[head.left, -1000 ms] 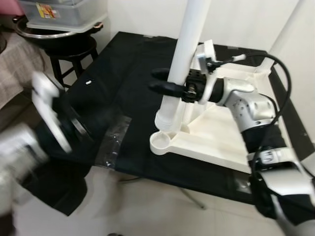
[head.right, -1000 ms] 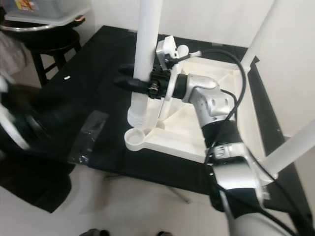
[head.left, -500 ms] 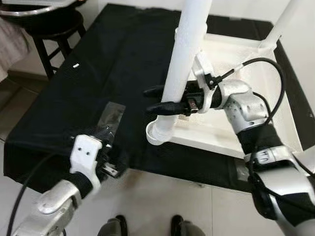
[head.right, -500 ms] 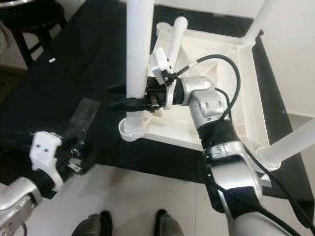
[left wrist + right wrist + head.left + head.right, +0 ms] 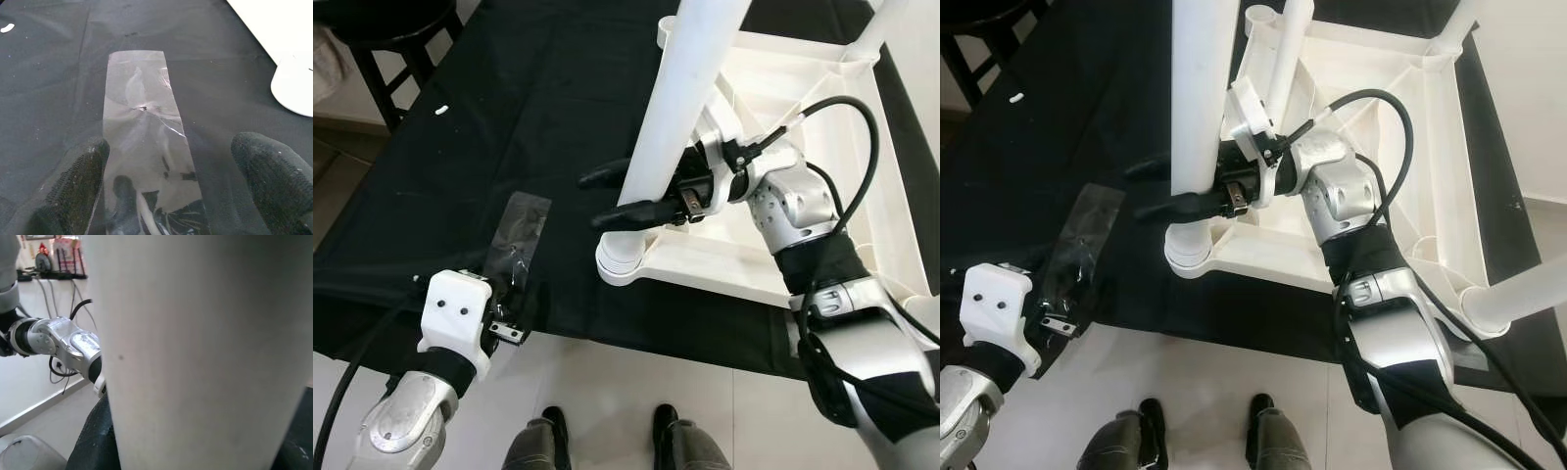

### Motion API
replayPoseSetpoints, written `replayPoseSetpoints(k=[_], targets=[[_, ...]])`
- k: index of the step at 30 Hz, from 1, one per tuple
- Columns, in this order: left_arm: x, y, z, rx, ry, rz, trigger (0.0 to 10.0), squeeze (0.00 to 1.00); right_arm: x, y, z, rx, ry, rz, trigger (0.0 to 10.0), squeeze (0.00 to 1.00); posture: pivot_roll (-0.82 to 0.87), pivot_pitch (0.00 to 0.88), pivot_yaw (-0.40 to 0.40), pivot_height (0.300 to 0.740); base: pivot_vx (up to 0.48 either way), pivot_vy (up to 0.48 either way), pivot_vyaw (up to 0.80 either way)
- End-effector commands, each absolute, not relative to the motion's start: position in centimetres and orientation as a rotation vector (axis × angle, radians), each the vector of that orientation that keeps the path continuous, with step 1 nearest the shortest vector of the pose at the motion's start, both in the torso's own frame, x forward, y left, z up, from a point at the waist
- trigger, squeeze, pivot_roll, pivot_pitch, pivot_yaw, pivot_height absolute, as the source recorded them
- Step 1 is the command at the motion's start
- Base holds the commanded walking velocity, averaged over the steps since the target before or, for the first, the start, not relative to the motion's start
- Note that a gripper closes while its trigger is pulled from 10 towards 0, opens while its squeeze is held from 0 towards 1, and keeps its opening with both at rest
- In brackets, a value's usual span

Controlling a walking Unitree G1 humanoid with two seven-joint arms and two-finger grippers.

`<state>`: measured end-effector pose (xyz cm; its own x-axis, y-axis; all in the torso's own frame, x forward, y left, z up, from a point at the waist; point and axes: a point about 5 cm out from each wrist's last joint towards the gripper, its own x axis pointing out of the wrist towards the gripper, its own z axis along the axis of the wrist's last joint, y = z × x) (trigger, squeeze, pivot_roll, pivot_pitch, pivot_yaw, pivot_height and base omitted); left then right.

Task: Building children table

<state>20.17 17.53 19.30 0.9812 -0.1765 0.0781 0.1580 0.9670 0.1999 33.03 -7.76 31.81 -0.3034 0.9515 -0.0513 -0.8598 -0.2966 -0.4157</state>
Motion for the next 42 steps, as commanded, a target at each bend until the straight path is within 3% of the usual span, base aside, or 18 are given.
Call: replayPoseSetpoints(k=[1, 8, 17, 26, 36, 42], targets=[[19.6, 17.6, 19.3, 0.199, -0.099, -0.149, 10.0, 0.00, 32.9, -7.3, 31.0, -0.385, -0.314, 1.894, 10.0, 0.00, 0.03, 0.441, -0.059, 0.740, 0.000, 0.000, 0.00], [19.1, 17.4, 19.2, 0.195, -0.117, -0.127, 10.0, 0.00, 32.5, -6.5, 31.2, -0.468, -0.228, 1.959, 10.0, 0.00, 0.02, 0.433, -0.080, 0.740, 0.000, 0.000, 0.00], [18.8, 17.0, 19.5, 0.191, -0.136, -0.119, 10.0, 0.00, 33.9, -5.5, 32.7, -0.311, -0.240, 1.939, 10.0, 0.00, 0.03, 0.438, -0.098, 0.740, 0.000, 0.000, 0.00], [18.7, 17.0, 19.6, 0.195, -0.140, -0.117, 10.0, 0.00, 34.4, -5.5, 31.9, -0.292, -0.241, 1.917, 10.0, 0.00, 0.03, 0.446, -0.095, 0.740, 0.000, 0.000, 0.00], [18.9, 17.0, 19.5, 0.202, -0.142, -0.121, 10.0, 0.00, 34.5, -4.8, 31.5, -0.599, -0.241, 1.894, 10.0, 0.00, 0.02, 0.443, -0.088, 0.740, 0.000, 0.000, 0.00], [19.0, 17.0, 19.5, 0.202, -0.144, -0.120, 10.0, 0.00, 34.7, -4.2, 32.0, -0.634, -0.218, 1.884, 10.0, 0.00, 0.02, 0.441, -0.090, 0.740, 0.000, 0.000, 0.00]])
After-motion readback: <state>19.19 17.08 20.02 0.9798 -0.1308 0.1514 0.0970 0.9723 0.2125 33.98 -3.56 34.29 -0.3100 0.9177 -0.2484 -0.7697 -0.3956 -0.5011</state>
